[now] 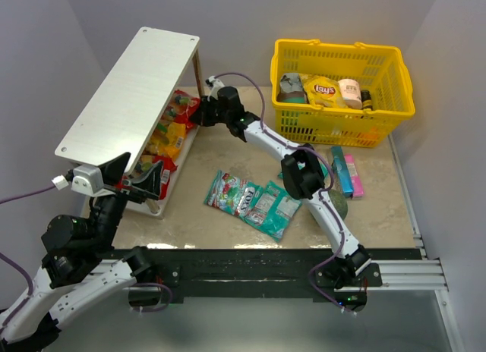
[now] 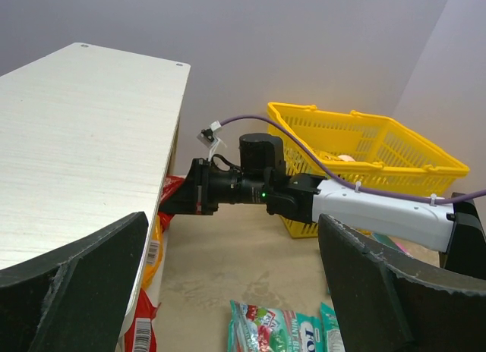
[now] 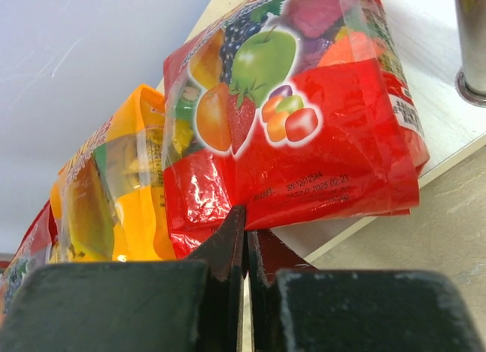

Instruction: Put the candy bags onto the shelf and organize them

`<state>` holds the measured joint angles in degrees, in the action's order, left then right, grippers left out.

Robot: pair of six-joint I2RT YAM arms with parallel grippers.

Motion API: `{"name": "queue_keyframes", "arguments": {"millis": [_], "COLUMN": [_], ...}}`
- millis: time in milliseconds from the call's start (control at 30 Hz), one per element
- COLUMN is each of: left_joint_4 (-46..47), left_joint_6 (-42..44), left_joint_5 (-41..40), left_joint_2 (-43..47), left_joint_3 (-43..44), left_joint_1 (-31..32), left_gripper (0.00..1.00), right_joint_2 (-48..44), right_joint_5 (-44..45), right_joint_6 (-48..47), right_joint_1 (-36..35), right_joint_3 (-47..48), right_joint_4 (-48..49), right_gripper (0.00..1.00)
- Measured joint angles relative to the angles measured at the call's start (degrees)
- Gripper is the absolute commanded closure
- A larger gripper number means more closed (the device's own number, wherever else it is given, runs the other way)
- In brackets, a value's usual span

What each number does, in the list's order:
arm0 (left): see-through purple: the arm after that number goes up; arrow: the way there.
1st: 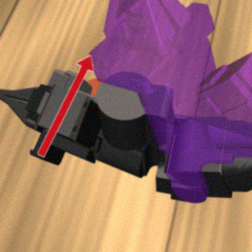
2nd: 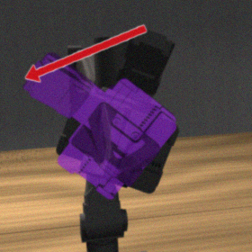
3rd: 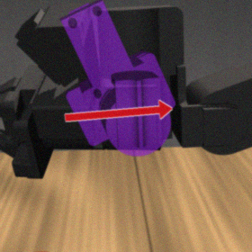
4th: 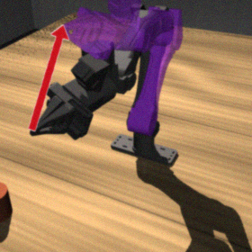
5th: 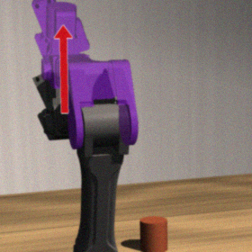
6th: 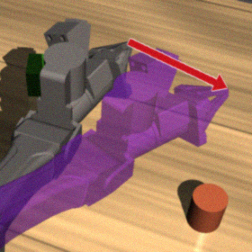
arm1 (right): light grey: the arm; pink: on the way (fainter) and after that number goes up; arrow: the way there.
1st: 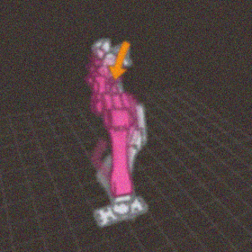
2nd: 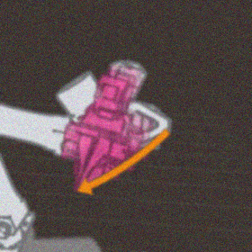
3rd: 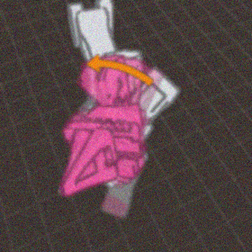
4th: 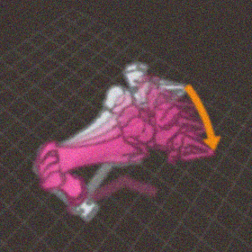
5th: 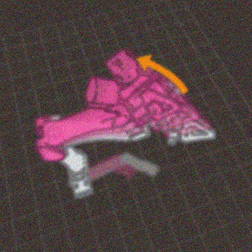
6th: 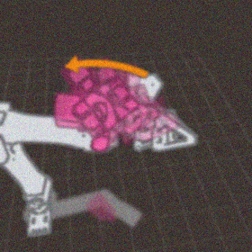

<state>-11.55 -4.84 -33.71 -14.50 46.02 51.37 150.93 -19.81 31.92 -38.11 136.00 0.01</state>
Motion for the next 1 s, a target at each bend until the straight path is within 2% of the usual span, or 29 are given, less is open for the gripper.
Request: {"name": "queue_keyframes", "arguments": {"millis": [233, 300, 467, 700, 767, 867, 900, 1000], "left_joint_4": [0.0, 0.02, 0.0, 0.0, 0.0, 0.0, 0.0, 0.0], "left_joint_6": [0.0, 0.0, 0.0, 0.0, 0.0, 0.0, 0.0, 0.0], "left_joint_5": [0.0, 0.0, 0.0, 0.02, 0.02, 0.02, 0.02, 0.04], "left_joint_2": [-0.28, -0.39, -0.42, -0.42, -0.42, -0.42, -0.44, -0.44], "left_joint_3": [0.0, 0.0, 0.0, 0.0, 0.0, 0.0, 0.0, 0.0], "left_joint_1": [-0.07, -0.26, -0.37, -0.44, -0.44, -0.5, -0.55, -0.63], "left_gripper": [0.0, 0.01, 0.0, 0.01, 0.0, 0.01, 0.01, 0.0], "right_joint_2": [-0.57, -0.57, -0.57, -0.57, -0.57, -0.57, -0.76, -2.1], "right_joint_5": [6.1, 8.09, 12.26, 14.53, 14.51, 14.53, 14.73, 17.22], "right_joint_6": [1.09, 1.4, 2.16, 3.08, 3.28, 3.89, 3.85, 4.2], "right_joint_1": [-0.13, -0.17, -0.31, -0.37, -0.37, -0.37, -0.39, -0.48], "right_joint_3": [-2.25, -2.32, -2.64, -2.97, -2.97, -3.56, -4.61, -8.24], "right_joint_4": [1.51, 1.6, 2.8, 5.25, 5.57, 6.58, 7.52, 7.82], "right_gripper": [0.81, 0.81, 0.9, 0.91, 0.87, 0.63, 0.49, 0.3]}}
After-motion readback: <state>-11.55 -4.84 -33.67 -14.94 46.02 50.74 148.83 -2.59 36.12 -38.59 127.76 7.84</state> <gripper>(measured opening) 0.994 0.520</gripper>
